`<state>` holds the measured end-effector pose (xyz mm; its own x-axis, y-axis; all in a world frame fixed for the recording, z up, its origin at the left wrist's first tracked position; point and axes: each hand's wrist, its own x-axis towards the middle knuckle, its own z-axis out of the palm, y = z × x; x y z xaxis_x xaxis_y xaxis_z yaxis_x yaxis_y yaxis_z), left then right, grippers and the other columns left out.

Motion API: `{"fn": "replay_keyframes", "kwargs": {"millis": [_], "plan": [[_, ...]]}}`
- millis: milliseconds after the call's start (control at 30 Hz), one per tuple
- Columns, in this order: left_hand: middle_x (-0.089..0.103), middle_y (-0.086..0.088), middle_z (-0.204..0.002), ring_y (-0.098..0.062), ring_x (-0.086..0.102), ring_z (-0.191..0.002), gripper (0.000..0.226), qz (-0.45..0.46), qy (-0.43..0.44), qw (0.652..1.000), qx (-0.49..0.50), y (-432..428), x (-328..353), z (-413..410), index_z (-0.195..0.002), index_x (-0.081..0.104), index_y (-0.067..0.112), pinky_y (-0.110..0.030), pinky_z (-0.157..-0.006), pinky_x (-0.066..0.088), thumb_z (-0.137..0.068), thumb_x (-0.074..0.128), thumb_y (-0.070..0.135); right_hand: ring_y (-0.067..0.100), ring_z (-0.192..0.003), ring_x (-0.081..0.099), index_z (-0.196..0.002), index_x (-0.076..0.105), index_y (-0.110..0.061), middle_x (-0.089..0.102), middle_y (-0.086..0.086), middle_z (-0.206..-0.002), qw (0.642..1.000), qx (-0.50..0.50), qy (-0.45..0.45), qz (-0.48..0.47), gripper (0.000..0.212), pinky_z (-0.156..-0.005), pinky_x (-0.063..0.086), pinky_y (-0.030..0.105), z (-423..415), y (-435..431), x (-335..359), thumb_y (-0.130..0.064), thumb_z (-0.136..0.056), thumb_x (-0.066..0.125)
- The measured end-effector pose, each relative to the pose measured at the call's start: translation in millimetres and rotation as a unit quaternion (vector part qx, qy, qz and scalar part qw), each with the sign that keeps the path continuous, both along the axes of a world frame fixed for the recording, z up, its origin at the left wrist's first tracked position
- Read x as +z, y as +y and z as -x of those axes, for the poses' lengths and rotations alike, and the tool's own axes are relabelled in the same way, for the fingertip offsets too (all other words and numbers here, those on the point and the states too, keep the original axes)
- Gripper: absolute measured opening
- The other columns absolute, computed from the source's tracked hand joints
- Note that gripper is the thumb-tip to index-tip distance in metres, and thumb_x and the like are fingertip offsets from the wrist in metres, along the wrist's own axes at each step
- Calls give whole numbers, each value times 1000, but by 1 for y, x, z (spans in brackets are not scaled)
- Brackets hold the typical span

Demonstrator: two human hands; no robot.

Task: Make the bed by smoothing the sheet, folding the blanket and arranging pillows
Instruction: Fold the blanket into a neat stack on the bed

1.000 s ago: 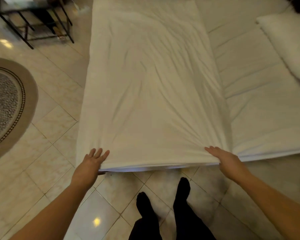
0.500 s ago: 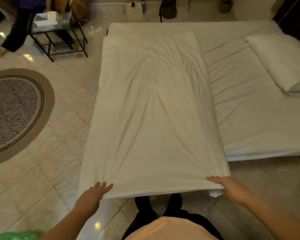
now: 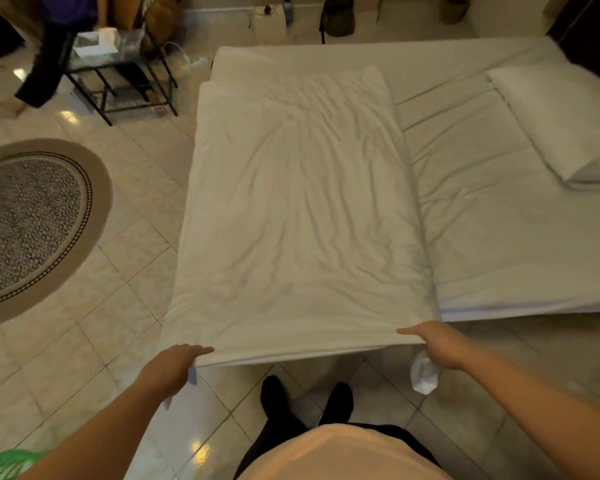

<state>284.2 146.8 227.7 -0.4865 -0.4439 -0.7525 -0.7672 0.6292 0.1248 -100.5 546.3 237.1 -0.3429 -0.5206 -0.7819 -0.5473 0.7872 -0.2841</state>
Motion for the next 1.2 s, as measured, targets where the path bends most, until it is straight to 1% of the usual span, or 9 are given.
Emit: {"fn": "replay_keyframes", "kwargs": {"millis": [167,267,333,367,533,767,967,1100,1200], "plan": [[62,4,-136,-18,58,-123,55,8,42,998,40,-19,20,32,-133,63,39,-26,-100,41,-88,65,7,26,-142,40,-149,43,-25,37,11,-158,999,-17,26,27,65,-110,30,26,33,-20,17,4,-92,48],[58,6,-141,-18,56,-129,60,42,47,996,55,-45,41,54,-134,59,43,-31,-108,43,-84,71,13,27,-133,49,-140,55,-26,50,5,-147,996,-31,54,64,57,-107,34,29,59,-46,33,-47,-87,67],[56,2,-146,-20,56,-130,57,73,57,995,45,-64,52,71,-135,59,44,-34,-108,44,-88,62,12,24,-129,53,-126,61,-42,54,2,-145,994,-33,81,68,32,-103,39,28,80,-63,42,-38,-94,61],[57,0,-146,-21,56,-130,53,84,70,993,44,-76,57,81,-135,60,42,-35,-107,45,-91,55,13,25,-124,57,-121,62,-48,59,2,-141,993,-39,94,66,30,-98,43,29,94,-75,45,-32,-96,58],[61,-4,-141,-26,60,-124,55,127,114,985,22,-146,74,143,-134,62,38,-43,-104,50,-92,38,12,31,-112,64,-104,65,-45,66,8,-128,988,-50,136,48,36,-86,51,33,155,-141,70,-14,-90,54],[60,-10,-142,-30,56,-130,51,121,121,985,-8,-267,66,260,-138,61,26,-39,-106,44,-92,49,8,23,-86,65,-84,64,-42,71,3,-105,982,-68,176,14,38,-58,42,25,252,-237,71,-5,-87,55],[66,-9,-131,-32,63,-119,44,100,83,991,-33,-352,38,342,-127,66,34,-39,-98,51,-87,54,19,27,-93,67,-94,72,-33,69,4,-103,981,-62,185,0,42,-68,43,27,319,-300,57,2,-86,50],[63,-10,-137,-32,60,-123,41,105,84,990,-36,-379,16,384,-133,63,30,-39,-101,46,-95,50,20,24,-87,65,-79,64,-38,67,0,-93,985,-57,163,12,43,-70,46,30,358,-328,36,2,-86,50],[62,-11,-137,-32,59,-125,41,113,78,990,-40,-385,-2,411,-133,64,26,-37,-102,44,-97,50,14,27,-95,66,-90,73,-29,68,2,-100,988,-34,150,7,36,-73,42,27,383,-344,15,1,-88,51]]}}
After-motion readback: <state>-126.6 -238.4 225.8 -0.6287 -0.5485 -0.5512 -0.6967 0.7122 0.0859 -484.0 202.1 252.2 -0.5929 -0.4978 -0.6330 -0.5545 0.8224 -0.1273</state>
